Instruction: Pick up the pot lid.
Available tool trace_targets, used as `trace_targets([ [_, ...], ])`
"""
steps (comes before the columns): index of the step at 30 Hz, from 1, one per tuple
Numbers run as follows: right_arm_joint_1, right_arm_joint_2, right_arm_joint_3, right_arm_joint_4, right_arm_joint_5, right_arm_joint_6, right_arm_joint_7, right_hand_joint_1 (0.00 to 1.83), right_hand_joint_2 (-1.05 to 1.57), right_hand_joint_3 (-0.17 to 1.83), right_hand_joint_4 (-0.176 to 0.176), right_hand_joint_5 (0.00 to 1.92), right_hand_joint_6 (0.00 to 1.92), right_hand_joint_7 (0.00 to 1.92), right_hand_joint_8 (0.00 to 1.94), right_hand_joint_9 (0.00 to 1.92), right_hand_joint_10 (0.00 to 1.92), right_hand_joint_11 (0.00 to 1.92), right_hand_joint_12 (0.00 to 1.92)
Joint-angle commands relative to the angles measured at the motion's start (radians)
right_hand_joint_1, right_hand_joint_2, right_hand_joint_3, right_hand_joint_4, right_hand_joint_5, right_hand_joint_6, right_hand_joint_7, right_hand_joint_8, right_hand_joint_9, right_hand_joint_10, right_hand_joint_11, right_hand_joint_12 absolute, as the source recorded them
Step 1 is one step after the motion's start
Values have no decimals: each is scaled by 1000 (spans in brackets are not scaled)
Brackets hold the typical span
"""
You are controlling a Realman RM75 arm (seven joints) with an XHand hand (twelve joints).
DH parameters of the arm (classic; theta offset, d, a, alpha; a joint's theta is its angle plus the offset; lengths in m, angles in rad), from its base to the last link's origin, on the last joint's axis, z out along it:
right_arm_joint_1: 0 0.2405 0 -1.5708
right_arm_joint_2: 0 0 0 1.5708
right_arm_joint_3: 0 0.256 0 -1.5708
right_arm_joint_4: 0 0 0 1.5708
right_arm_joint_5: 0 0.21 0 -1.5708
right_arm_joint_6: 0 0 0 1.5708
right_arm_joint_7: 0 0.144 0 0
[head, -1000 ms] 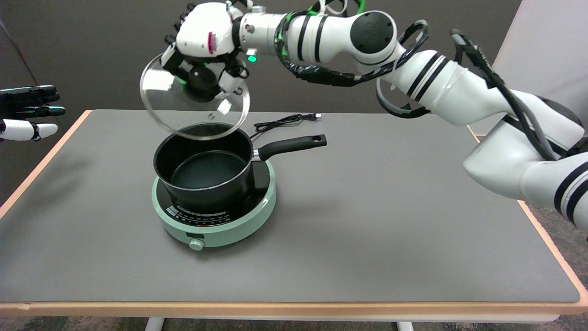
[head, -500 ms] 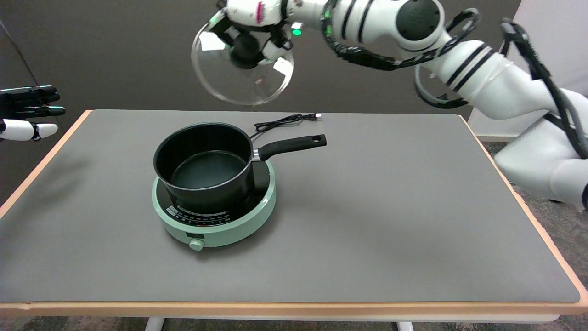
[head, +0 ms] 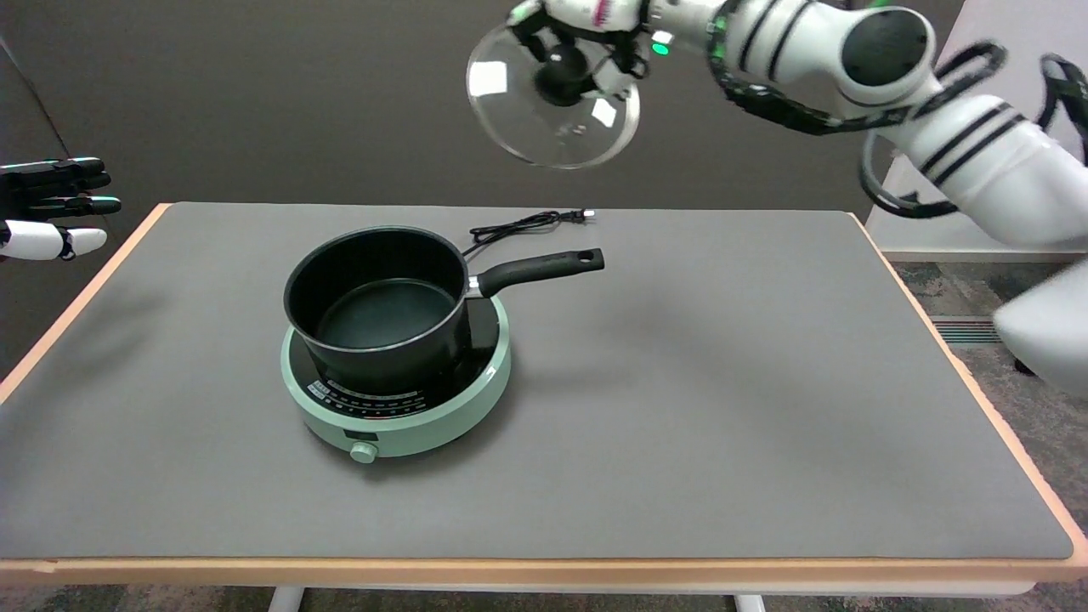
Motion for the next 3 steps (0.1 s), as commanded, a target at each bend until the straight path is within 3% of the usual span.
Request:
trace_targets([
  [1, -330, 216, 312, 25, -9, -55, 2, 1357, 864, 591, 176, 535, 1428, 899, 1297, 832, 1404, 380, 1921],
  [3, -375, 225, 348, 20, -9, -56, 2, 1357, 864, 591, 176, 535, 1433, 897, 1299, 832, 1419, 389, 1921],
])
